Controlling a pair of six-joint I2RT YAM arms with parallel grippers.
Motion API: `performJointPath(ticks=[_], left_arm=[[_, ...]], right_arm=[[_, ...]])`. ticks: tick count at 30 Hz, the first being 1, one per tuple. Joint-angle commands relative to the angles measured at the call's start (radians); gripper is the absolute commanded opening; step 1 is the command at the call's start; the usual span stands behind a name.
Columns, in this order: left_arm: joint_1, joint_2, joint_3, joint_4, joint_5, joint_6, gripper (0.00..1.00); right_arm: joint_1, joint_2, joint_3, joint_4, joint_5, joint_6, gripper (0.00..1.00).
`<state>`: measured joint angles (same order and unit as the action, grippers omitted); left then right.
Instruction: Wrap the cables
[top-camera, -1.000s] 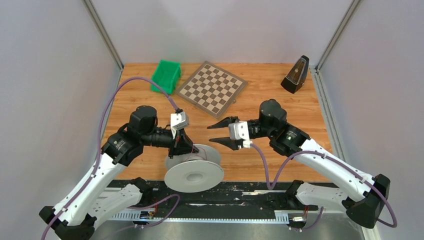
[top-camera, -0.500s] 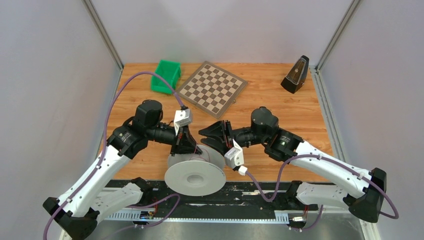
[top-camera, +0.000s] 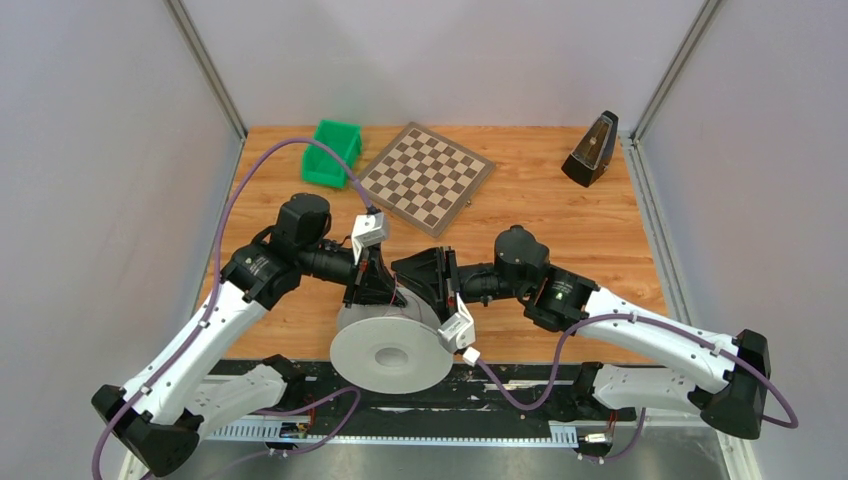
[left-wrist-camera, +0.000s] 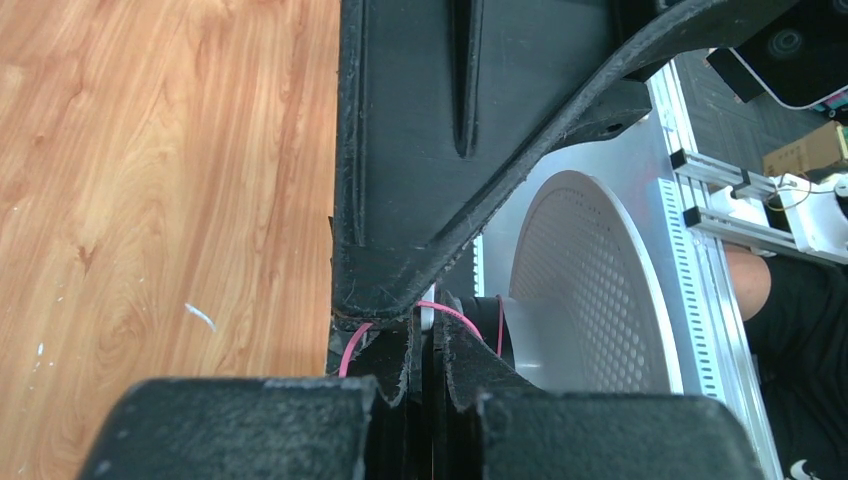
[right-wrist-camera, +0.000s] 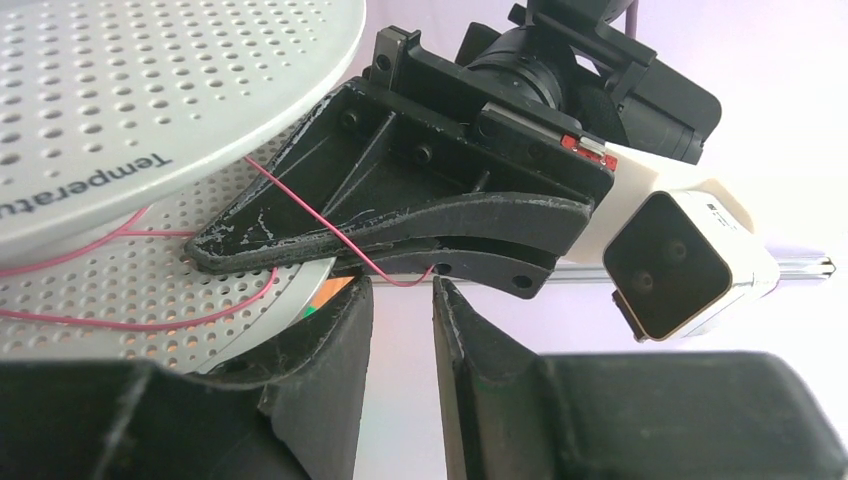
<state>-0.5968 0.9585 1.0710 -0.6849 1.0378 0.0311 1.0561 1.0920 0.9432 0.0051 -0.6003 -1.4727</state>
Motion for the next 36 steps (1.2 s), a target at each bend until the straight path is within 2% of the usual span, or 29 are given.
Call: performJointPath(ticks=[1,16,19,22,26,33,36], left_arm=[[0.011,0.004,0.059,0.022,0.062,-0.037,0.0],[0.023,0.029,0.067,0.042,0.112,-0.097,0.0],[0.022,0.033,0.068,0.042,0.118,-0.103,0.0],[0.023,0.033,0.073,0.029,0.11,-0.1,0.0],[0.028,0.028,0.078,0.014,0.094,-0.092,0.0],[0.061,0.012,0.095,-0.032,0.055,-0.051,0.0],[0.066,-0.008,0.094,-0.037,0.043,-0.021,0.0]], right_arm=[[0.016,-0.022,-0.014,0.044,-0.01,-0.041,0.31],[0.054,-0.041,-0.04,0.044,0.017,-0.078,0.24],[0.061,-0.039,-0.038,0.044,0.025,-0.083,0.16],[0.064,-0.045,-0.039,0.043,0.029,-0.084,0.02],[0.063,-0.057,-0.048,0.034,0.05,-0.071,0.0],[0.066,-0.133,-0.068,0.019,0.083,0.138,0.0],[0.083,-0.178,-0.125,0.063,0.072,0.215,0.0]])
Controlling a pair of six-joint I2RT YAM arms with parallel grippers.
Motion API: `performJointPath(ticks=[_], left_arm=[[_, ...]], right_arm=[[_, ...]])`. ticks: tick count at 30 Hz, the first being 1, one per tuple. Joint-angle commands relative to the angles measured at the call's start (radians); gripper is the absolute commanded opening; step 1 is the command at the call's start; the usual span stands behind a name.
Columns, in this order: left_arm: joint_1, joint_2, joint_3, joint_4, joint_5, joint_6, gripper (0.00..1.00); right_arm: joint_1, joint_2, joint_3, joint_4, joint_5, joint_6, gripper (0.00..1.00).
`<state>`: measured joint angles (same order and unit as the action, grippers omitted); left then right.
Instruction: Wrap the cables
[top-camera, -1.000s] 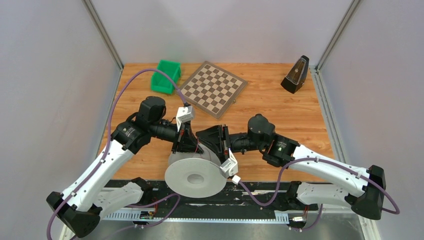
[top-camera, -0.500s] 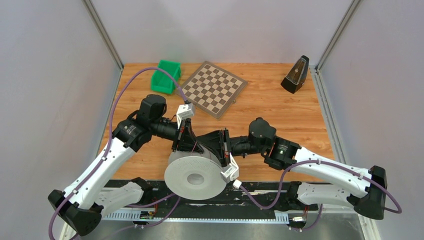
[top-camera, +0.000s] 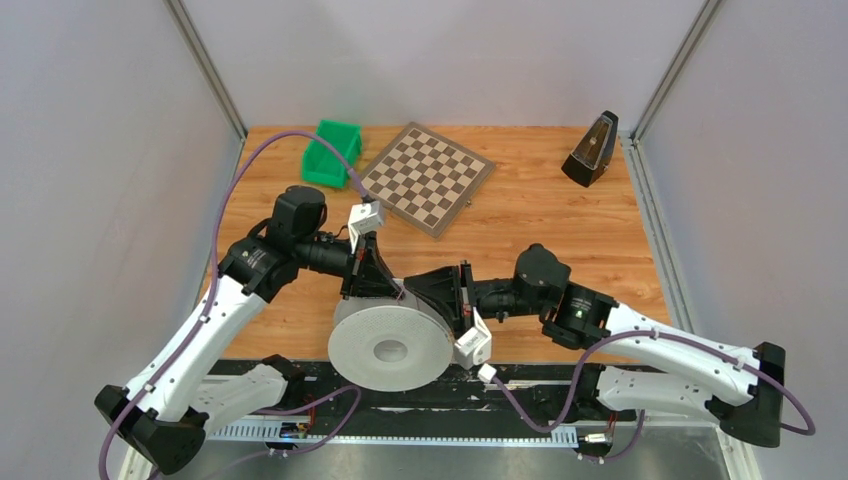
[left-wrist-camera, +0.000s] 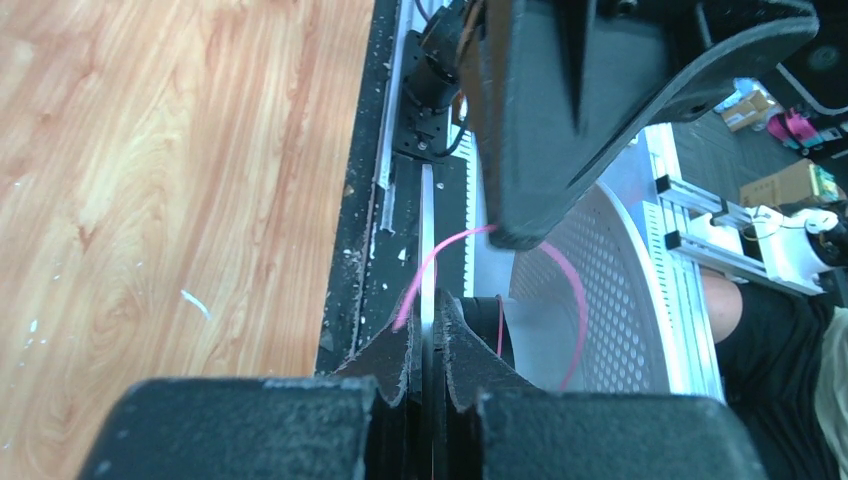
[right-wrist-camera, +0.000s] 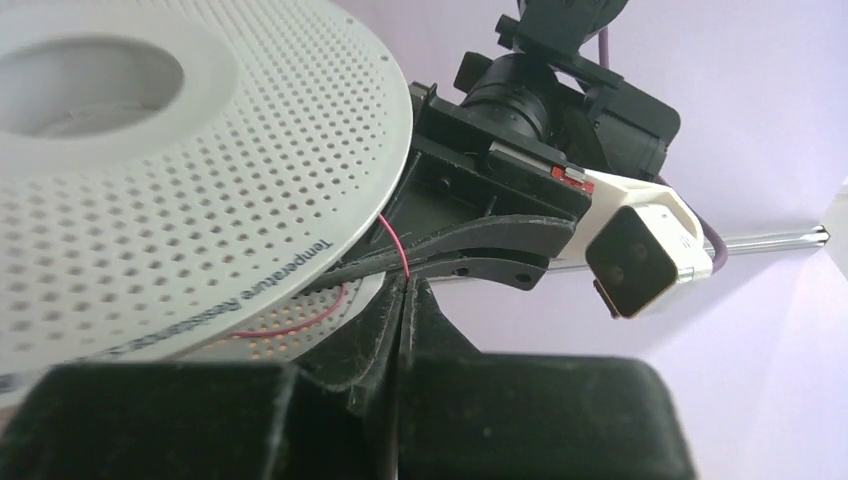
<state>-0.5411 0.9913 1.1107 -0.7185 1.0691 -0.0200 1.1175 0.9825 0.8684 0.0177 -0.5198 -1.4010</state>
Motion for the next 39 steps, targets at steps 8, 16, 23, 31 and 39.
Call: performJointPath(ticks=[8,16,23,31,39], left_arm=[[0.015,-0.055,0.044,0.001,-0.038,0.076,0.0],[0.029,-0.126,-0.005,0.059,-0.125,0.136,0.0],[0.043,-0.139,-0.009,0.076,-0.191,0.138,0.0],[0.053,-0.167,-0.023,0.069,-0.252,0.195,0.0],[0.095,-0.191,-0.031,0.146,-0.226,0.104,0.0]], right_arm=[[0.033,-0.113,-0.087,0.058,0.077,0.3,0.0],[0.033,-0.096,-0.041,0.013,0.178,0.681,0.0],[0.037,-0.107,-0.021,-0.058,0.282,0.928,0.0],[0.036,-0.13,-0.002,-0.146,0.354,1.04,0.0],[-0.056,-0.107,-0.019,-0.141,0.241,1.19,0.0]])
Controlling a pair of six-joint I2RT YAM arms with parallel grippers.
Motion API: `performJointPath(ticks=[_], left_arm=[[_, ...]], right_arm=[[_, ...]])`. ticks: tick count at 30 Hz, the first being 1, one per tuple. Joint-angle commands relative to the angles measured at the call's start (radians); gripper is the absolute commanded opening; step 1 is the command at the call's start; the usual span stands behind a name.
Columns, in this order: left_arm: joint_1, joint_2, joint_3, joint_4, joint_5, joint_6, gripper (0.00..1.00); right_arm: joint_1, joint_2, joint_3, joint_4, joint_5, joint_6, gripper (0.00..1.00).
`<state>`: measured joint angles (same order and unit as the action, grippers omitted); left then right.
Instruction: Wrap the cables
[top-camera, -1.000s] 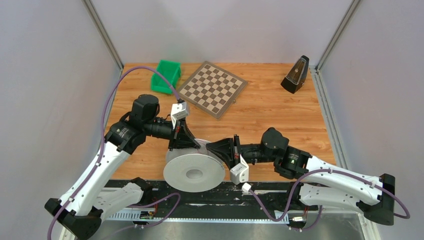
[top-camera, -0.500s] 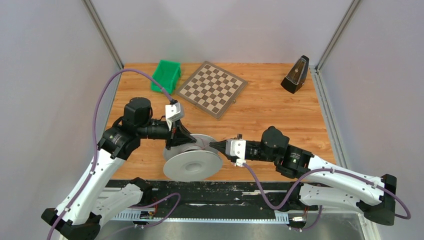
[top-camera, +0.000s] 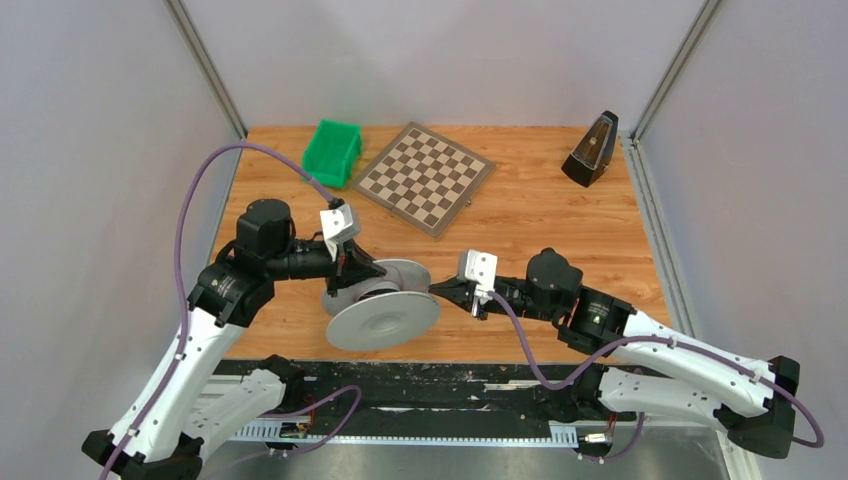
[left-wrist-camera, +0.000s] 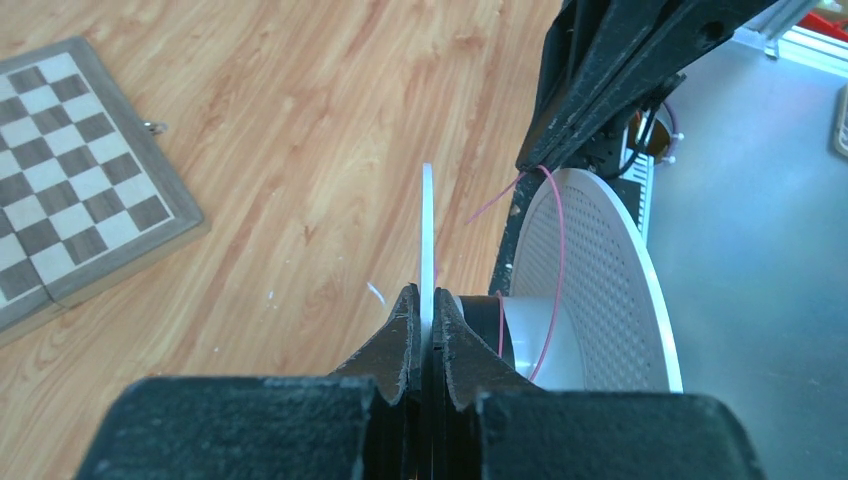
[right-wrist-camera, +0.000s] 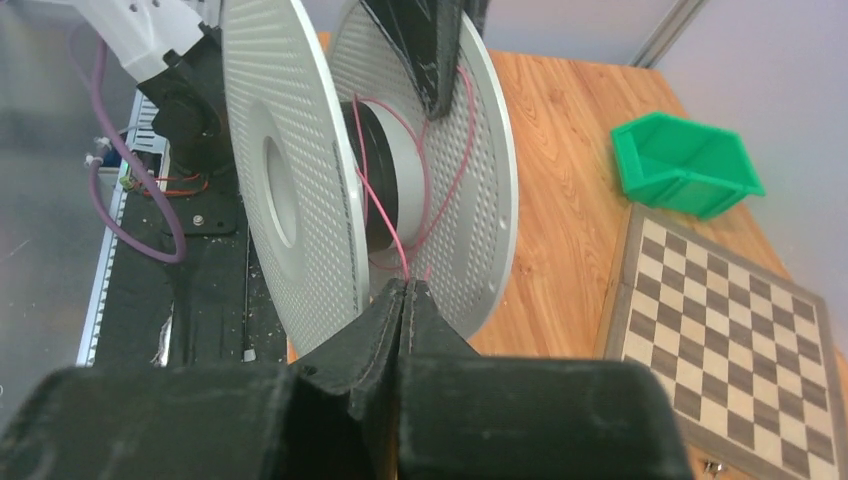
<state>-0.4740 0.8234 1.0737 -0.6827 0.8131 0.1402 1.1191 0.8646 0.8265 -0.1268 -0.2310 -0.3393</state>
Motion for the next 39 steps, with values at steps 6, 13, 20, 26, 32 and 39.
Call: performJointPath(ticks=[6,13,20,26,32,39], left_arm=[[0.069,-0.054,-0.008,0.232,0.085,-0.187,0.0],[0.093,-0.099,-0.057,0.409,0.129,-0.33,0.0],[0.106,-0.127,-0.142,0.687,0.114,-0.557,0.0],[0.106,-0.162,-0.255,0.95,0.006,-0.775,0.0],[0.106,-0.183,-0.275,0.954,-0.096,-0.778,0.0],[0.107,-0.21,-0.391,1.096,-0.252,-0.907,0.0]], right_arm=[[-0.157,0.015,0.022,0.015,-0.215,0.254,0.0],[-0.165,0.014,0.004,0.039,-0.268,0.318,0.0],[-0.195,0.038,-0.01,0.133,-0.32,0.497,0.0],[-0.198,0.086,-0.055,0.314,-0.34,0.669,0.0],[-0.199,0.098,-0.118,0.455,-0.258,0.773,0.0],[-0.198,0.072,-0.243,0.683,-0.063,0.948,0.0]])
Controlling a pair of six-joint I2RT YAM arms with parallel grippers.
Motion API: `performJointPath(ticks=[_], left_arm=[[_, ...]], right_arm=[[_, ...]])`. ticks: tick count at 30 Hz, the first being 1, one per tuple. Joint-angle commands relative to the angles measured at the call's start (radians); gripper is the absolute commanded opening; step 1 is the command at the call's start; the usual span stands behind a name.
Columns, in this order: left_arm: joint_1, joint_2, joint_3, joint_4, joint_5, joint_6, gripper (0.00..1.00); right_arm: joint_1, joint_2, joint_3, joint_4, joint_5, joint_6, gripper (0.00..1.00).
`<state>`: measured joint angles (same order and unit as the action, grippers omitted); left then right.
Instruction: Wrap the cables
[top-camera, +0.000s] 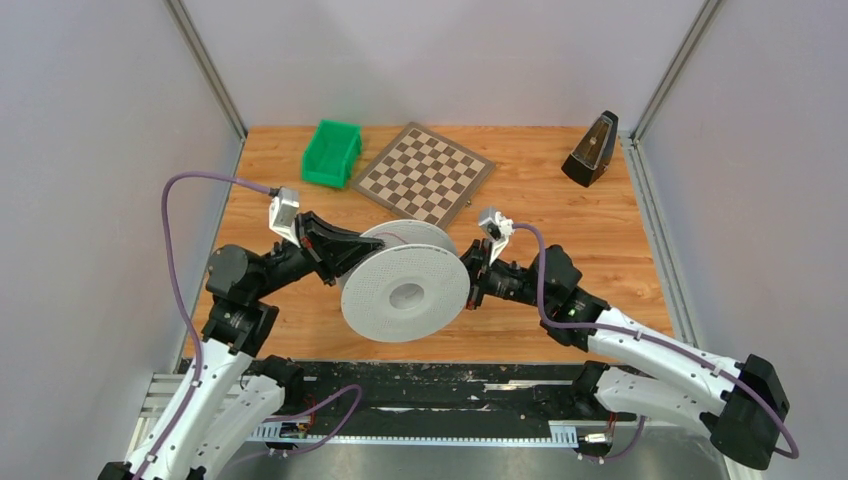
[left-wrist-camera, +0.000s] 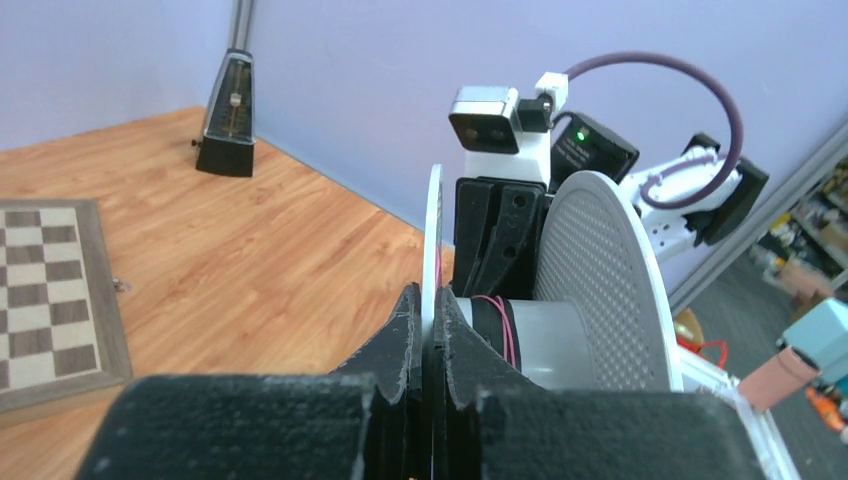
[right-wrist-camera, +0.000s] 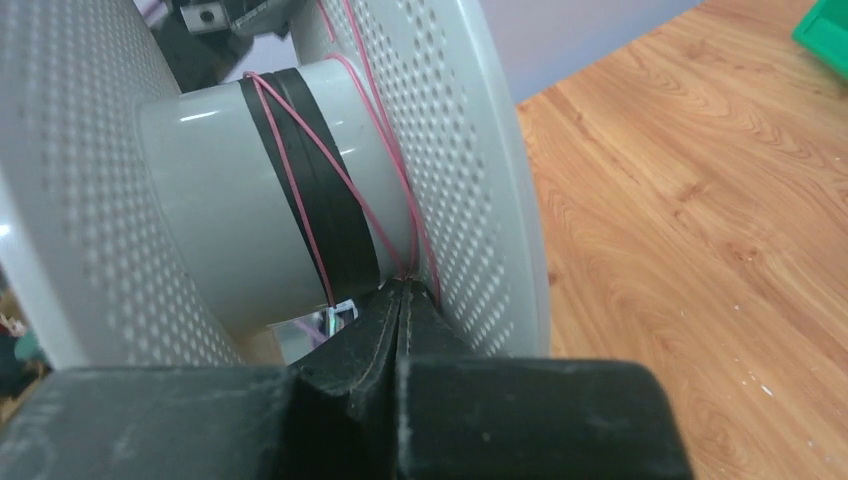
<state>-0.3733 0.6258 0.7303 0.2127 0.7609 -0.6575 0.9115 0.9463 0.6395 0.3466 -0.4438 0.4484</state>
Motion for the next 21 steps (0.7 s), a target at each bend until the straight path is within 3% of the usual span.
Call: performJointPath(ticks=[1,5,14,21], left_arm=[[0.005,-0.014,-0.06,0.217,-0.243,-0.148,0.0],[0.005,-0.01,-0.118,0.263,-0.373,-0.223,0.0],[0.005,0.047,-0.241,0.306,-0.487,-0.265,0.0],[0.006,0.06,-0.254,0.244,-0.602,-0.403,0.0]], right_arm=[[0.01,-0.005,-0.071,0.24,0.201,0.187,0.0],[0.009,0.07,-0.099,0.367,0.269,0.252,0.0],[-0.008,0.23,-0.062,0.379,0.398,0.385,0.0],[-0.066,0.275,0.001,0.243,0.358,0.474,0.0]])
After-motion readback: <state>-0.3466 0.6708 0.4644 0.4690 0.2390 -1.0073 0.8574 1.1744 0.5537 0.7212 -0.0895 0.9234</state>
